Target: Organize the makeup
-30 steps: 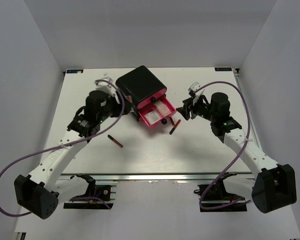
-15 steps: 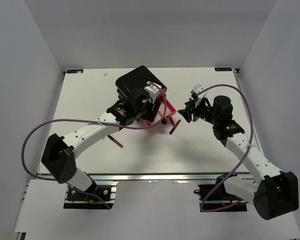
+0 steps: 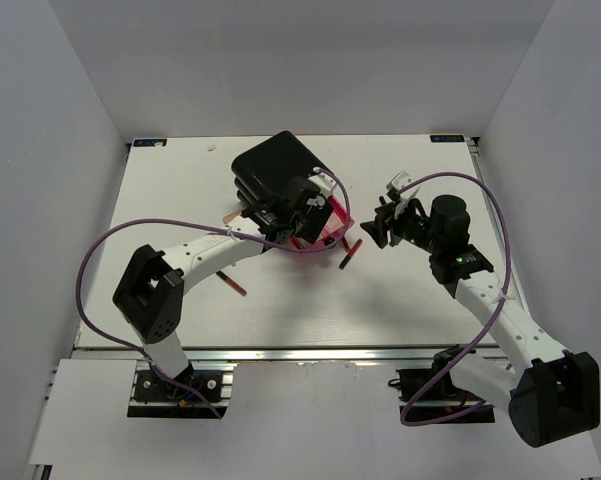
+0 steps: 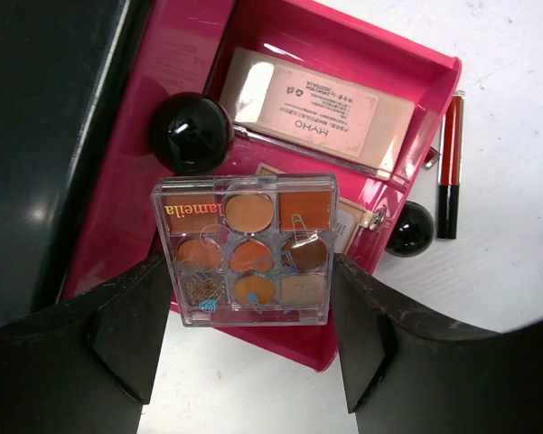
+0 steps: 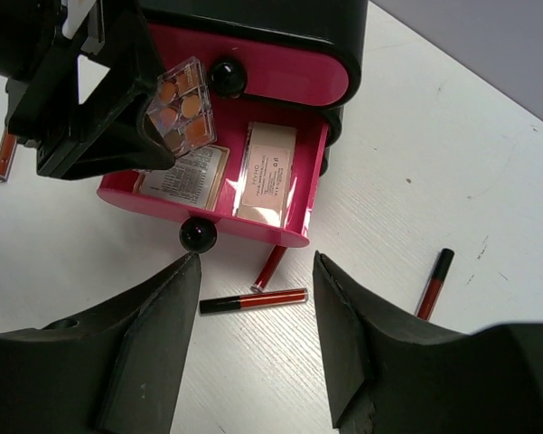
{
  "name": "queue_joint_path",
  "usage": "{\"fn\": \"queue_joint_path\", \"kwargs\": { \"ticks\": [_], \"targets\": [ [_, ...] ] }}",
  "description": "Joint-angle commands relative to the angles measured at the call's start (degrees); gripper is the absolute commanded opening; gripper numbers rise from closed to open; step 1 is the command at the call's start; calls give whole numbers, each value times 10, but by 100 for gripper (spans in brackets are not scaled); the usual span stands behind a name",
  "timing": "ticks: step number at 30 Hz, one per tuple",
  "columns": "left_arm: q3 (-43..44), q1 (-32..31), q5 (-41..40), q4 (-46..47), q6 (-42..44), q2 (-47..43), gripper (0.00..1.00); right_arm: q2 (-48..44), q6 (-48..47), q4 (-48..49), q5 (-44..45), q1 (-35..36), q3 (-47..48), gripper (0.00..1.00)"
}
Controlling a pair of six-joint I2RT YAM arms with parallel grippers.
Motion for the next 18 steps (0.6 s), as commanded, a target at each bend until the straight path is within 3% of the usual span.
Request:
{"fn": "queue_joint_path", "kwargs": {
  "ticks": [1,8,18],
  "targets": [
    [30,-3,-32,19,5,-14,74,-10,1,11,1,-5,-3,58],
    [42,-3,-15,22,-37,-41,68,-10,0,8,-1,-7,-4,58],
    [2,-3,-13,24,-40,-65,93,-8,2,8,-7,-7,-5,59]
  ]
}}
